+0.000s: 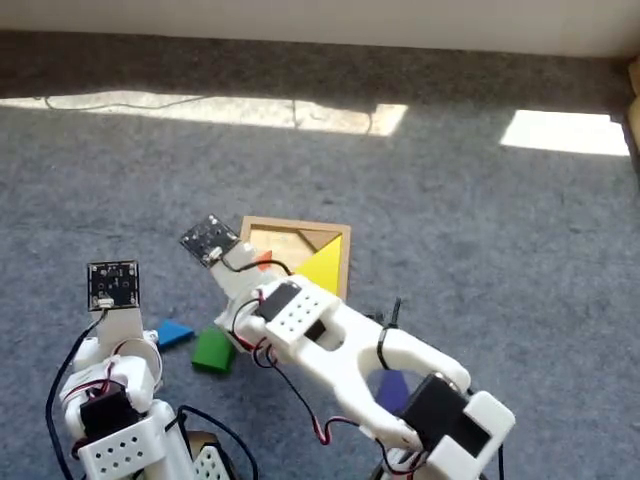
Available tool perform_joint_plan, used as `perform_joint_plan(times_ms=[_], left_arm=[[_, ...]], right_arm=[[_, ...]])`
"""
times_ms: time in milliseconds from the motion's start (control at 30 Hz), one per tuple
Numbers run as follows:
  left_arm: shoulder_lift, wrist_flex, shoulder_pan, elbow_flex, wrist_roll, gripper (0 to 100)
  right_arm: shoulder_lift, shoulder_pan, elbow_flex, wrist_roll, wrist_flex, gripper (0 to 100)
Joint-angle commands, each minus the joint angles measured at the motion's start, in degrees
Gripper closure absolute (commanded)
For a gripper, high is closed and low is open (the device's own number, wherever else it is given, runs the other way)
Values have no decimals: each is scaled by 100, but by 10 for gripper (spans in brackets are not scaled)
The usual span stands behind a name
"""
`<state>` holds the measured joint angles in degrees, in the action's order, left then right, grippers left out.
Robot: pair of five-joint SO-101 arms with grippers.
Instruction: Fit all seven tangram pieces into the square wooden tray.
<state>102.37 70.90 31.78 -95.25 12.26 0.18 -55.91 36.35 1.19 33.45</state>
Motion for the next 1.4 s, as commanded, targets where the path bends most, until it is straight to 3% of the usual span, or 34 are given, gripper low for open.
perform_joint_plan(times_ms=[0, 300, 533, 700, 833, 967, 1067, 1233, 1367], left_arm=[[198, -105, 66, 40, 26, 993], [198, -105, 57, 40, 26, 993], [198, -105, 57, 40, 26, 992], [198, -105, 84, 119, 26, 990], [198, -70, 75, 330, 44, 989], [189, -62, 40, 901, 958, 989], [163, -62, -145, 1420, 1020, 988], [-13, 844, -743, 2167, 1099, 894], [-1147, 949, -804, 2580, 1547, 856]], right_arm=[[-734, -75, 101, 158, 31, 993], [-3565, 251, 1464, 167, 66, 993], [-4813, 989, 1807, 132, 1868, 992], [-4884, 1771, 1851, 123, 2360, 991], [-4927, 2905, 1859, 114, 2360, 991], [-4901, 3952, 1859, -308, 2343, 991], [-4892, 4576, 1868, -607, 2167, 991], [-4857, 5138, 2281, -1055, 1297, 991], [-4857, 5156, 2747, -1046, 629, 991]])
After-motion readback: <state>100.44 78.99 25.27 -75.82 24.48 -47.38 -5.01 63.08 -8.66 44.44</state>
